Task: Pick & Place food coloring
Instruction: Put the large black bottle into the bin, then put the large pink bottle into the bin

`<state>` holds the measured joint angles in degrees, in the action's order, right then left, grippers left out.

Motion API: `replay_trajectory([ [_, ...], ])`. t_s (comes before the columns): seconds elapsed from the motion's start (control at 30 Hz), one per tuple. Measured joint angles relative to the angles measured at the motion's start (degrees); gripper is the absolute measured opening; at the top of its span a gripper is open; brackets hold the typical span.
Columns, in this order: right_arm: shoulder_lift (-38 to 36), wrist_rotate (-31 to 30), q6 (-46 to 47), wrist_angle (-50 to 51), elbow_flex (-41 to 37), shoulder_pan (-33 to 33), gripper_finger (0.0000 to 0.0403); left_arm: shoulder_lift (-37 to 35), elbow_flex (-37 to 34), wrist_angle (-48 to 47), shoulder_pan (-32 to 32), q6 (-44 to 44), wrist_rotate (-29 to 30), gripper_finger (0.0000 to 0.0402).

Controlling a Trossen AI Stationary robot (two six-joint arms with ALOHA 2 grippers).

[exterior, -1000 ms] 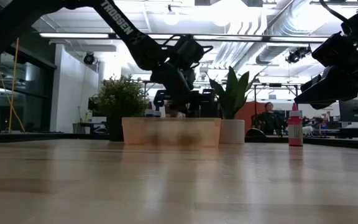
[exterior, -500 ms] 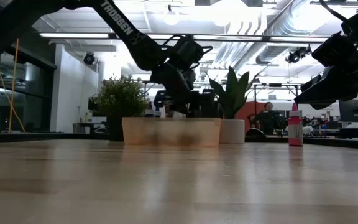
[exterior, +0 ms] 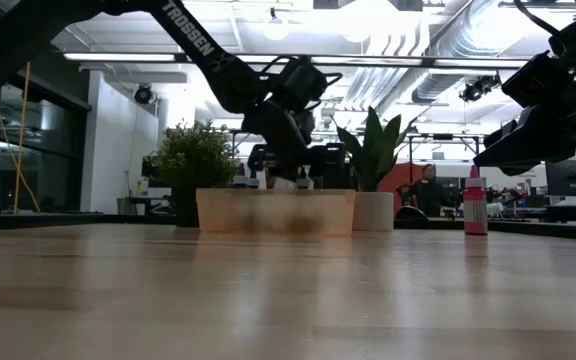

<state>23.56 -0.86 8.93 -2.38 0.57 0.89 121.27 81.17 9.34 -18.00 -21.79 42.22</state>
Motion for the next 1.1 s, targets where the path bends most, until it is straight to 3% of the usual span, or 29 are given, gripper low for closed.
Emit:
replay_trajectory([
  [0.3, 0.0, 0.0, 0.0, 0.0, 0.0, 0.0, 0.0, -2.0, 0.0, 1.2, 0.1, 7.2, 2.7, 0.0202],
  [0.47, 0.0, 0.0, 0.0, 0.0, 0.0, 0.0, 0.0, -4.2, 2.7, 1.1, 0.2, 11.4, 0.3, 0.0202],
  [0.7, 0.0, 0.0, 0.0, 0.0, 0.0, 0.0, 0.0, -1.9, 19.7, -0.8, 1.2, 23.1, -20.8, 0.0202],
  [1.03, 0.0, 0.0, 0.0, 0.0, 0.0, 0.0, 0.0, 13.9, 53.3, -10.1, 2.6, 32.2, -30.8, 0.0202],
  [1.1, 0.0, 0.0, 0.0, 0.0, 0.0, 0.0, 0.0, 14.9, 52.9, -5.8, 3.2, 32.9, -32.1, 0.0202],
])
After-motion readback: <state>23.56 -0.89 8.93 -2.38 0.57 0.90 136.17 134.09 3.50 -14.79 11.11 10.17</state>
